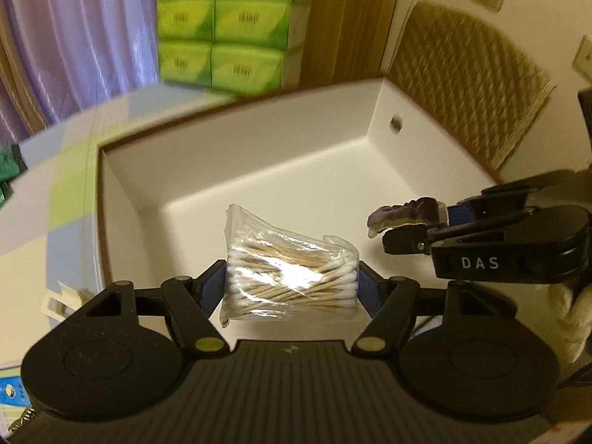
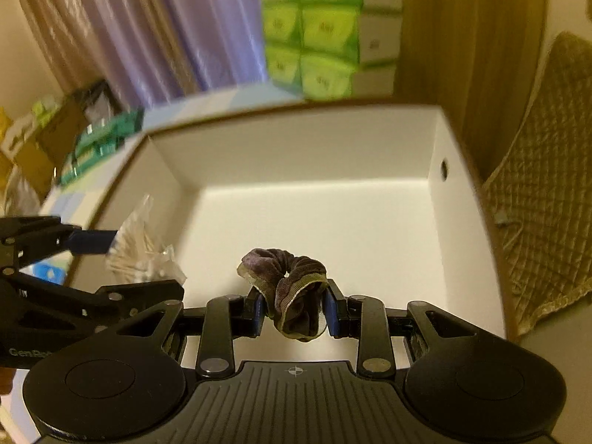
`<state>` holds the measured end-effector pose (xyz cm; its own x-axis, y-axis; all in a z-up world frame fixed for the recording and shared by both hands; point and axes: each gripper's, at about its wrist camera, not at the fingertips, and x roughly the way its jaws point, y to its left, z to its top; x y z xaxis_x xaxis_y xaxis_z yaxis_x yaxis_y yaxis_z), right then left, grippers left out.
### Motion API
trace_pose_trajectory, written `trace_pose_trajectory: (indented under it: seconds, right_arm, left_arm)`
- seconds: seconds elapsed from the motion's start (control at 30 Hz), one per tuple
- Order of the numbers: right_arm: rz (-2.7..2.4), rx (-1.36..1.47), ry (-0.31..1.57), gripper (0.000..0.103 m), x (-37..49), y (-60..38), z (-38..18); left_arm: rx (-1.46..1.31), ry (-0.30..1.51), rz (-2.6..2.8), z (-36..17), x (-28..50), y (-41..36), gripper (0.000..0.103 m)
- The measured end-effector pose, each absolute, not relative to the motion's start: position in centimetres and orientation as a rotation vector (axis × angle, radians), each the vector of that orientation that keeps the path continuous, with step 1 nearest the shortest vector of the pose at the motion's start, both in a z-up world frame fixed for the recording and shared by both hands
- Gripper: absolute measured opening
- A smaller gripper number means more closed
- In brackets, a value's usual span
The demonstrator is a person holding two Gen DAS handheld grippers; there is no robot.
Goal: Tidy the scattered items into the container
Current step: 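Carry the swab bag and scrunchie with both tools over the cardboard box, then open both tools to drop the swab bag and scrunchie into the box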
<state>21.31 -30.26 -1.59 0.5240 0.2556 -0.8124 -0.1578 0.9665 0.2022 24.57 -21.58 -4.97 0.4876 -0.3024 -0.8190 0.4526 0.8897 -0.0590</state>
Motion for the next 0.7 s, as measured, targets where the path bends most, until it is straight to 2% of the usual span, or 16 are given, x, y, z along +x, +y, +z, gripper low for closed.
trace_pose_trajectory:
  seconds: [0.2, 0.43, 0.53, 0.6, 0.7]
  right_arm:
    - [0.262, 0.067, 1.085, 0.028, 23.3, -30.6, -3.2]
    - [0.269, 0.028, 1.142, 0.031, 23.8, -30.9, -4.4]
    - [0.269, 0.020, 1.153, 0.043, 23.7, -31.0, -4.6]
    - [0.263, 0.009, 1.156, 0.060, 23.7, -31.0, -4.5]
    - [0.249, -0.022, 1.151, 0.072, 23.9, -31.1, -4.3]
  left_arm:
    - [0.184, 1.082, -0.422, -7.3, 26.5, -22.4, 0.069]
    - [0.187, 1.138, -0.409, -8.8, 27.3, -22.6, 0.071]
    - [0.183, 1.153, -0.404, -9.2, 27.5, -22.7, 0.075]
    - [0.173, 1.160, -0.404, -9.3, 27.5, -22.5, 0.082]
    - [0.168, 1.156, -0.401, -9.2, 27.5, -22.1, 0.089]
